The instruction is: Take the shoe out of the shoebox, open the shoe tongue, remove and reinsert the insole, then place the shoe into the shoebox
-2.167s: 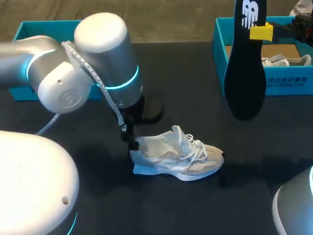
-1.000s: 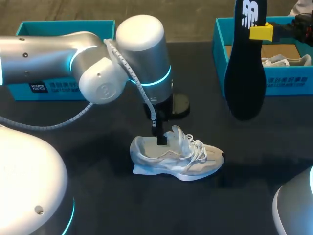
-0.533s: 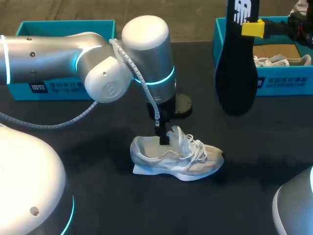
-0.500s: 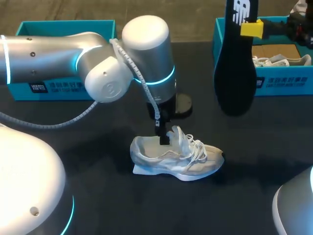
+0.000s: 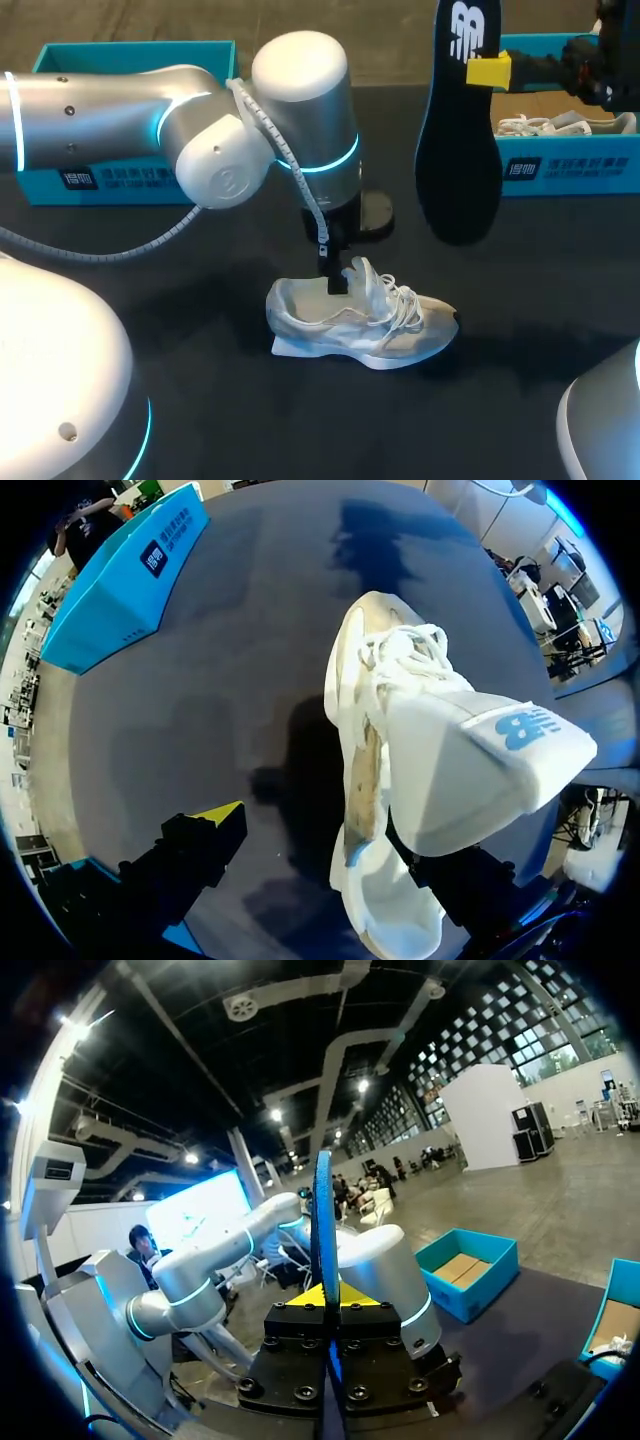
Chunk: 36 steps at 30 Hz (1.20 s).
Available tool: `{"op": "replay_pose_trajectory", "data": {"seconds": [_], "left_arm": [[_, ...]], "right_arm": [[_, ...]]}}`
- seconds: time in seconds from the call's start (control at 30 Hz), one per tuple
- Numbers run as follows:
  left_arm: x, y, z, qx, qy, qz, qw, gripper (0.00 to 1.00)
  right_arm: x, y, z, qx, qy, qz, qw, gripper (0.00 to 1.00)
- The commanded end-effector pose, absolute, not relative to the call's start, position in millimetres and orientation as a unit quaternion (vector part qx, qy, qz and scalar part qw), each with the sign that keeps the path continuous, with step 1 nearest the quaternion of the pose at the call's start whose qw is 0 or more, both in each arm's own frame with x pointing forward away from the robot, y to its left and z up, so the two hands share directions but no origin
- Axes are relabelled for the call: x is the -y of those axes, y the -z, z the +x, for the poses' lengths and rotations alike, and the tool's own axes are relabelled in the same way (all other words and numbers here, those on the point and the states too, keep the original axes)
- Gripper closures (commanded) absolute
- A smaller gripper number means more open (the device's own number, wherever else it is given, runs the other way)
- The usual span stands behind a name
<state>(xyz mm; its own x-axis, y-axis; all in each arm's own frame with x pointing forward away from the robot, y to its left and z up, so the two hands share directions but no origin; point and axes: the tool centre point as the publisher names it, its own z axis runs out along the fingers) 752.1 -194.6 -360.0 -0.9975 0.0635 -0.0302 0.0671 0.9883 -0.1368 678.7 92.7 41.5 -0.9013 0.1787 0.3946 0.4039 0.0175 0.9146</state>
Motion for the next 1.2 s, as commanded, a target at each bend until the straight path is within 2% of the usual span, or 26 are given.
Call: {"op": "replay_pose_trajectory", "data": {"seconds": [0.03,0.2,0.37,0.47,0.57,0.6,0.67,0.7,1.2], "left_arm": [[193,365,748,-0.997,0.072,0.037,0.007,0.12],[193,372,742,-0.997,0.068,0.041,0.002,0.24],[196,379,741,-0.997,0.062,0.042,0.001,0.26],[198,382,740,-0.997,0.06,0.042,-0.002,0.31],[198,384,738,-0.997,0.061,0.043,-0.005,0.55],[198,385,737,-0.997,0.061,0.043,-0.005,0.65],[198,385,736,-0.997,0.06,0.044,-0.006,0.96],[198,385,736,-0.997,0.06,0.044,-0.007,1.0],[194,373,731,-0.996,0.069,0.063,-0.007,1.0]], "right_arm": [[-96,-42,683,0.709,0.669,-0.206,0.085,1.0],[-96,-42,683,0.709,0.669,-0.206,0.085,1.0],[-96,-42,683,0.709,0.669,-0.206,0.085,1.0],[-96,-42,683,0.709,0.669,-0.206,0.085,1.0],[-96,-42,683,0.709,0.669,-0.206,0.085,1.0],[-96,-42,683,0.709,0.669,-0.206,0.085,1.0],[-96,-42,683,0.709,0.669,-0.206,0.085,1.0],[-96,-42,683,0.709,0.669,-0.206,0.085,1.0],[-96,-42,683,0.709,0.669,-0.206,0.085,1.0]]}}
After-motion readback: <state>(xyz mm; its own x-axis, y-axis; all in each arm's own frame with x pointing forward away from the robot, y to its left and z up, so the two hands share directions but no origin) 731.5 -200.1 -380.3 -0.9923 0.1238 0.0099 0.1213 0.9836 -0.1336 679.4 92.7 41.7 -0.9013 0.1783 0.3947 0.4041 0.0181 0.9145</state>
